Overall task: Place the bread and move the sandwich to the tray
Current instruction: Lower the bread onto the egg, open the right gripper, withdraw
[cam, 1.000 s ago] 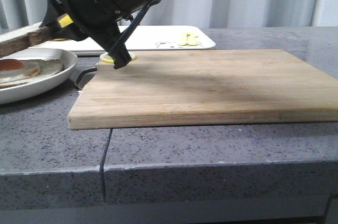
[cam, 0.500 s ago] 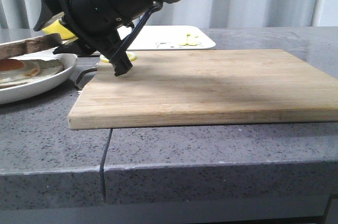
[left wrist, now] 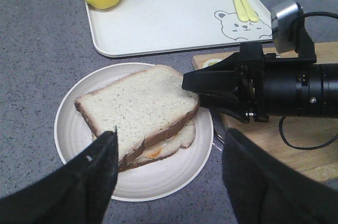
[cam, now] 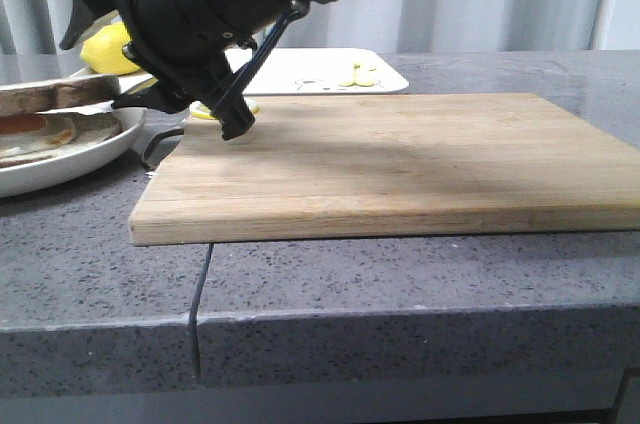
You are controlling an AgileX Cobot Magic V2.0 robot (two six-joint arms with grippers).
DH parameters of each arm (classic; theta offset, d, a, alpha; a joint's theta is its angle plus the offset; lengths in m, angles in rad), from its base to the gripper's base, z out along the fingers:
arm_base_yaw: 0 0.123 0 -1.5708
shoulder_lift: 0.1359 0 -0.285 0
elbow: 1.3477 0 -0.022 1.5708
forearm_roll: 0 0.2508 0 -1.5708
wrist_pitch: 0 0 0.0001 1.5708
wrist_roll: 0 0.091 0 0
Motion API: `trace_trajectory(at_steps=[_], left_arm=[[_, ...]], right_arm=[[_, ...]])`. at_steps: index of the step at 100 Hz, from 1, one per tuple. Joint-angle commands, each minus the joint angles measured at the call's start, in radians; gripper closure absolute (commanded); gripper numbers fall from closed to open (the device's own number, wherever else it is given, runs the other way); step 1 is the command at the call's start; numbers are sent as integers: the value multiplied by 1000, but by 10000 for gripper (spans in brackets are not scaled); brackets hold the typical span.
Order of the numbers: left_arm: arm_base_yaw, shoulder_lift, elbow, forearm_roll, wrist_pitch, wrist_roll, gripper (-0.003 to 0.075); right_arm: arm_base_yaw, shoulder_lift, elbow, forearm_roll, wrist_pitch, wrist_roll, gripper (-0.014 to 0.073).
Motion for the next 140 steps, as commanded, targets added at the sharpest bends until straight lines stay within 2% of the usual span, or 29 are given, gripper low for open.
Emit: trace_trajectory(at_steps=[1, 28, 55, 108, 127, 140], left_arm=[[2, 7, -29, -23, -59, -4, 313], [2, 7, -29, -23, -59, -4, 313], [2, 7, -29, -23, -59, -4, 313], [2, 7, -29, -23, -59, -4, 313], [2, 7, -29, -23, -59, -4, 313], [2, 7, -29, -23, -59, -4, 313]], right_arm=[[-9, -86, -24, -9, 15, -18, 179], [-47, -140, -24, -80, 5, -18, 179], [-134, -238, -24, -273, 70, -18, 179], [-540, -561, -19, -822, 377, -18, 180], [-655, -679, 46, -991, 376, -18, 180], [-706, -775, 140, -1087, 325, -18, 180]])
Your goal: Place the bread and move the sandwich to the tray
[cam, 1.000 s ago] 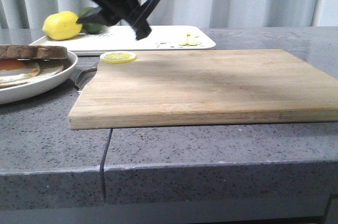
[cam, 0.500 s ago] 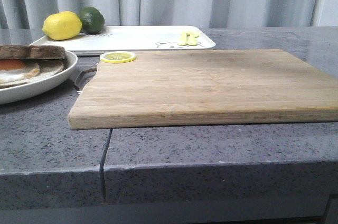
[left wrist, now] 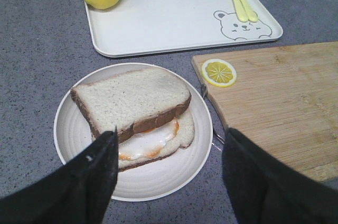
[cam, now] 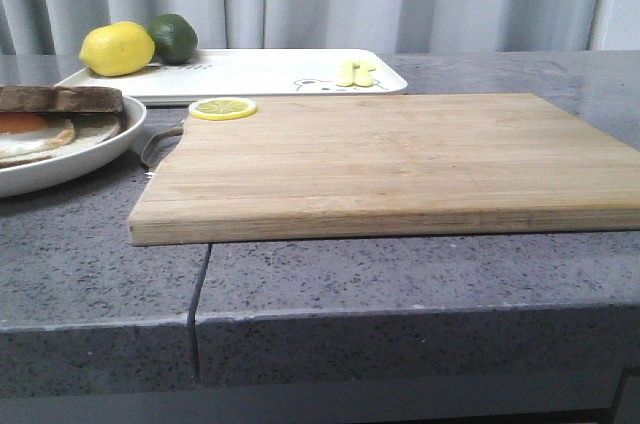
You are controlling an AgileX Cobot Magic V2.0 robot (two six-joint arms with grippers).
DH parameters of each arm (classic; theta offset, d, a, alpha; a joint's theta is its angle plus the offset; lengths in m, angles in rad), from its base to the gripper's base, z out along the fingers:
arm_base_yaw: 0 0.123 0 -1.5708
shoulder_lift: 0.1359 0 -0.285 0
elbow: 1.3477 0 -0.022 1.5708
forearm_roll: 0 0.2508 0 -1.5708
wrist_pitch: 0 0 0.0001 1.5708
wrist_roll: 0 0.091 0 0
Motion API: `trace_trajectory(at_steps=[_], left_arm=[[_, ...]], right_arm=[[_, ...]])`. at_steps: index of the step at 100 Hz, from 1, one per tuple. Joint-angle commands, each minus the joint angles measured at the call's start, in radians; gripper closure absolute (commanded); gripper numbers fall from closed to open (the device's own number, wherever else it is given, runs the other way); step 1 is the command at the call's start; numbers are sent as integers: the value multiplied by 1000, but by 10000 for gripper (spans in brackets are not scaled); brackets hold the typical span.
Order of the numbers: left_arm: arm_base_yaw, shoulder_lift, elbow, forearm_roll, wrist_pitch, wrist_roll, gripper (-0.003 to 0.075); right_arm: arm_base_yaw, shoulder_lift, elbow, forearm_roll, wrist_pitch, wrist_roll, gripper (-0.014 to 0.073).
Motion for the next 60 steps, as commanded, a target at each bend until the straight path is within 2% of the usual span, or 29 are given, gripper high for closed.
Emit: trace_trajectory(at_steps=[1, 38, 60], left_arm=[[2, 7, -29, -23, -59, -4, 313], [2, 7, -29, -23, -59, -4, 313], [2, 7, -29, -23, -59, -4, 313]], right_arm=[[-29, -86, 29, -47, -74, -14, 180], [-39, -415, 365, -210, -251, -14, 180], [-39, -608, 556, -213, -312, -14, 180]])
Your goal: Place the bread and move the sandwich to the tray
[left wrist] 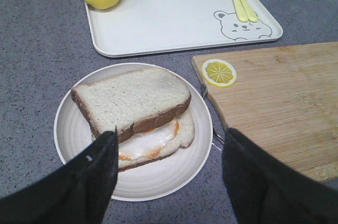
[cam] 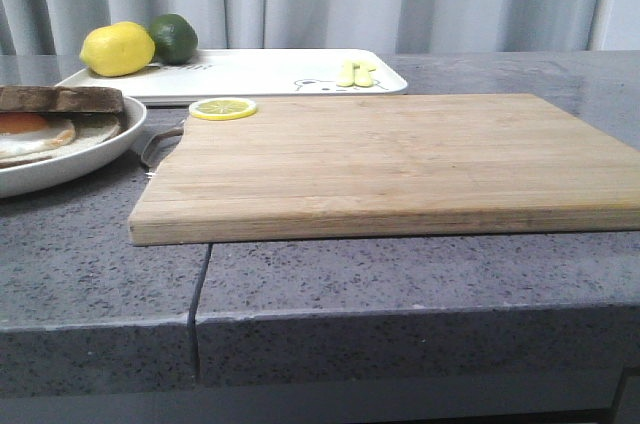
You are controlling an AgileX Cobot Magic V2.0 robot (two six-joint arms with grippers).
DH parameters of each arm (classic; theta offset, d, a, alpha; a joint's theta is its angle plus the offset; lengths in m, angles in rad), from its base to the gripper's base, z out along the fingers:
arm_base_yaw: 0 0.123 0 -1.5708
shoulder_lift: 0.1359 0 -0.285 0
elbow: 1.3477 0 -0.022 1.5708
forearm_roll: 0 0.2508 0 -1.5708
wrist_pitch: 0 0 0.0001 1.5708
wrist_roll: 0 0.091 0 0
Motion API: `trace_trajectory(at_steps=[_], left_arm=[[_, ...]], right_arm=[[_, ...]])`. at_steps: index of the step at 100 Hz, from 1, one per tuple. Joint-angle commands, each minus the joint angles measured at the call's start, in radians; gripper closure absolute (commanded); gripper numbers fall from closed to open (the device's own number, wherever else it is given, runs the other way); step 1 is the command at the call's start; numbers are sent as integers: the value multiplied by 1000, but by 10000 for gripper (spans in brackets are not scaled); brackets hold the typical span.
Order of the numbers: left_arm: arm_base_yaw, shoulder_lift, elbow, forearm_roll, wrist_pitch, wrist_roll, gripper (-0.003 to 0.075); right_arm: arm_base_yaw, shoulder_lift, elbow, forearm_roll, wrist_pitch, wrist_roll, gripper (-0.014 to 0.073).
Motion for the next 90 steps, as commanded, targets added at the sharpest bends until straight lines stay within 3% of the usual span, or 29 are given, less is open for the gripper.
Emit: trace_trajectory(at_steps=[1, 26, 90], left_arm=[[2, 7, -29, -23, -59, -4, 313], [2, 7, -29, -23, -59, -4, 313], [2, 7, -29, -23, -59, -4, 313]], right_arm=[[-8, -64, 38, 3, -87, -13, 180], [-8, -163, 177, 3, -108, -13, 180], [-8, -165, 180, 11, -128, -13, 180]])
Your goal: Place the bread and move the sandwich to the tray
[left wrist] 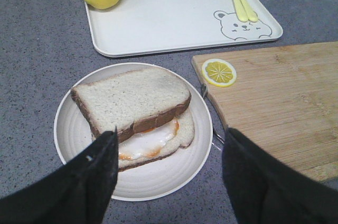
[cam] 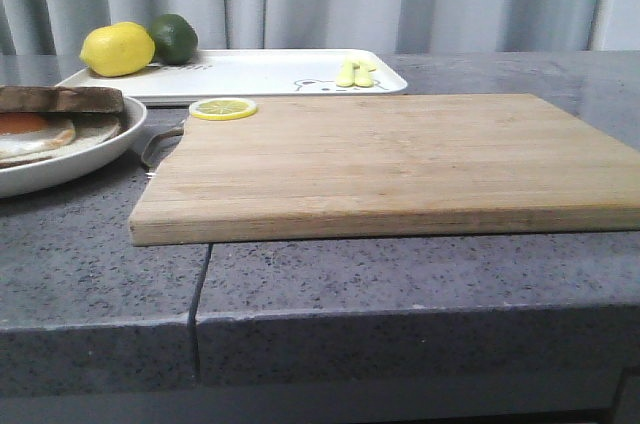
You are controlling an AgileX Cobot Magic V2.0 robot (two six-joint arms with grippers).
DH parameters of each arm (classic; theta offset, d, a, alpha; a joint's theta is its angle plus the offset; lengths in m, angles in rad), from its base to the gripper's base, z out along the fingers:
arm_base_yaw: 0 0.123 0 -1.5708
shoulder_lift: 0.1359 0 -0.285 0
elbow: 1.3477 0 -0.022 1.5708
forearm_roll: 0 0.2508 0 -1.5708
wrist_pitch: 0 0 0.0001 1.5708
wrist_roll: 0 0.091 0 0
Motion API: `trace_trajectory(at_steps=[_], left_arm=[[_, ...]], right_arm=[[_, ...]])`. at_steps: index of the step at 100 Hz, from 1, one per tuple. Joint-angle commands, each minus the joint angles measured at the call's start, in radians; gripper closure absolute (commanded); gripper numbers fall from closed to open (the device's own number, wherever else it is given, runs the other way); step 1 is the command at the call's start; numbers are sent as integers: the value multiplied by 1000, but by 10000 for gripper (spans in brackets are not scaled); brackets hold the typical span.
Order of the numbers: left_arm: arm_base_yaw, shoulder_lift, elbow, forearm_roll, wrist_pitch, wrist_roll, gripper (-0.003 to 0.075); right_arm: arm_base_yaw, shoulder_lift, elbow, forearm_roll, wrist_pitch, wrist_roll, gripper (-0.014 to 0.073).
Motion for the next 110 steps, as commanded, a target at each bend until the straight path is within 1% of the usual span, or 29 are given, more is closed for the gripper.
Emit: trace_trajectory(at_steps=[1, 37, 43, 49, 57, 64, 82, 94, 110], left_arm=[[2, 7, -29, -23, -59, -4, 313], [2, 7, -29, -17, -73, -6, 316], [2, 7, -29, -13, -83, -20, 339], [2, 13, -29, 5, -100, -79, 374], [2, 30, -29, 68, -110, -144, 426], [2, 53, -29, 119, -110, -183, 455], [2, 133, -29, 157, -110, -190, 463], [33, 202, -29, 164, -110, -190, 463], [121, 268, -29, 164, -110, -190, 463]], right_arm=[[-8, -1, -26, 14, -73, -11, 180], [-8, -1, -26, 14, -73, -11, 180], [-8, -1, -26, 14, -73, -11, 180], [-8, -1, -26, 14, -73, -11, 180], [-8, -1, -26, 14, -73, -11, 180], [-8, -1, -26, 14, -73, -11, 180], [-8, -1, -26, 14, -73, -11, 180], [-8, -1, -26, 14, -73, -11, 180], [-8, -1, -26, 14, -73, -11, 180]])
